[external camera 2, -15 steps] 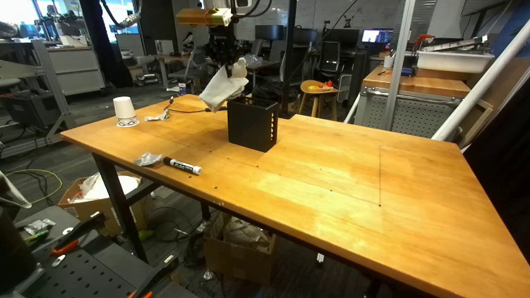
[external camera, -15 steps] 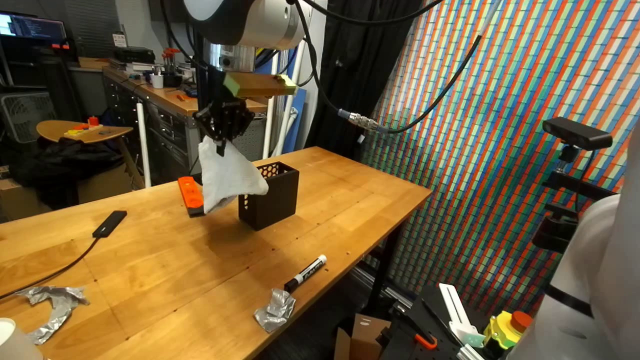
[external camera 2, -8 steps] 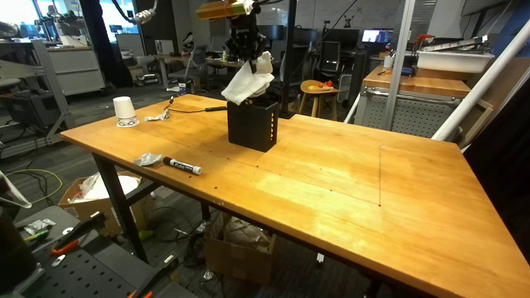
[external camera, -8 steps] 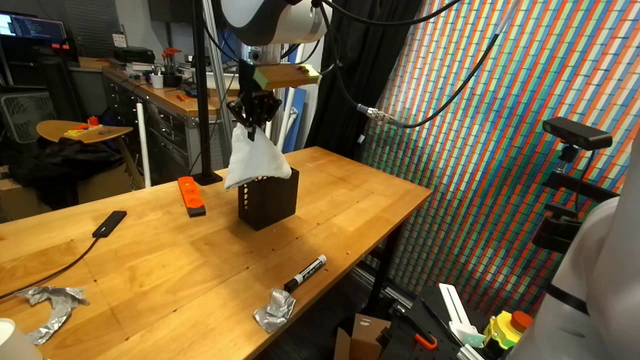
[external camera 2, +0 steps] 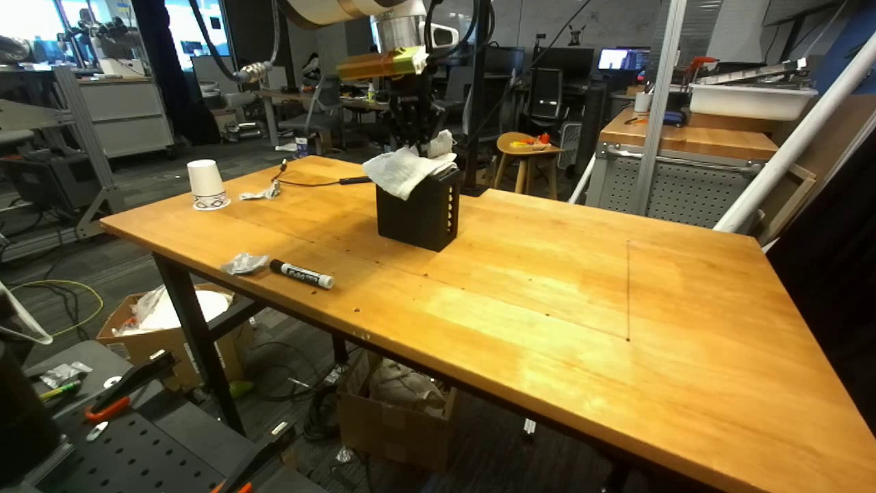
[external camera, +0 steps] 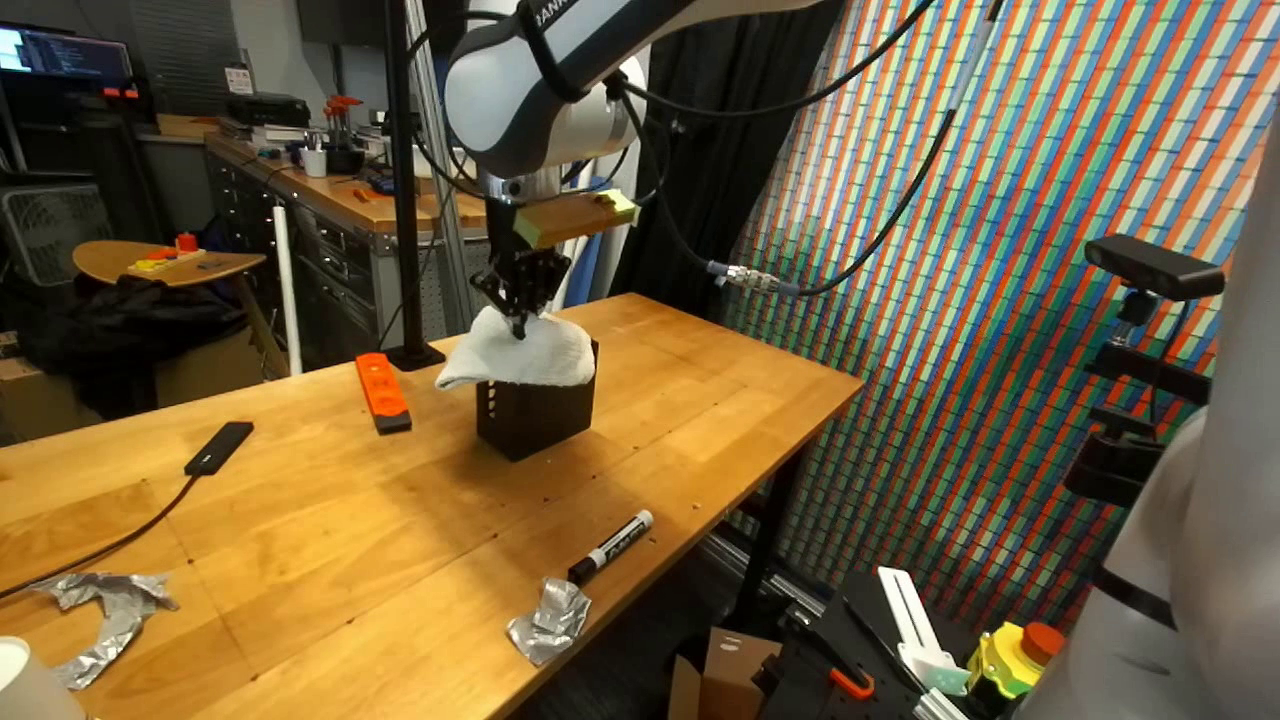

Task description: Shove the cloth in the black box

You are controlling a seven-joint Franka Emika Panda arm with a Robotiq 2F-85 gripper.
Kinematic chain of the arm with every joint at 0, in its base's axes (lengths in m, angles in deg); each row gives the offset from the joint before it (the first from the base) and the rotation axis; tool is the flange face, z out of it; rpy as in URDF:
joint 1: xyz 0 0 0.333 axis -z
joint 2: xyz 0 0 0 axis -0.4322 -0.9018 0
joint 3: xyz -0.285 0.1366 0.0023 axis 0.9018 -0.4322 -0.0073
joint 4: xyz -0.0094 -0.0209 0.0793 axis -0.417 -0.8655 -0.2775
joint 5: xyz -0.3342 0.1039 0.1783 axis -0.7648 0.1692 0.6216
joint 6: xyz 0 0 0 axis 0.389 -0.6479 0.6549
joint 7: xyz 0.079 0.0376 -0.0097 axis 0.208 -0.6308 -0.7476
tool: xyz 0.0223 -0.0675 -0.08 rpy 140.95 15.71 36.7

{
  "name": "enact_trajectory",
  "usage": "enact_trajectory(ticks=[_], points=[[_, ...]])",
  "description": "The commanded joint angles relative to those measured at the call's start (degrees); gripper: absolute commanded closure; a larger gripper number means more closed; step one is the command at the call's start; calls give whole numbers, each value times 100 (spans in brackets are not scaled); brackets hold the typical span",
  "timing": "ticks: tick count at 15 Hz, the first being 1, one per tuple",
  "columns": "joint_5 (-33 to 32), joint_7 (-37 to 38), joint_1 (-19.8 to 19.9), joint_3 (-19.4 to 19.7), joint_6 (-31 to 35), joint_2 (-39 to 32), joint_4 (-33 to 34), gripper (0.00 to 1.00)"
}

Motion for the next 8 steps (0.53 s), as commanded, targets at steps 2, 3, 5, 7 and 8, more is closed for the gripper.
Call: enact_trajectory(ticks=[2, 3, 5, 7, 8], points=[[-474, 206, -84, 116, 54, -315, -25, 97], [-528, 238, -87, 116, 35, -334, -49, 97], [-543, 247, -97, 86, -11, -405, -112, 97], [-486, 220, -121, 41, -53, -473, -248, 97], [-453, 211, -138, 20, -62, -523, -337, 97]])
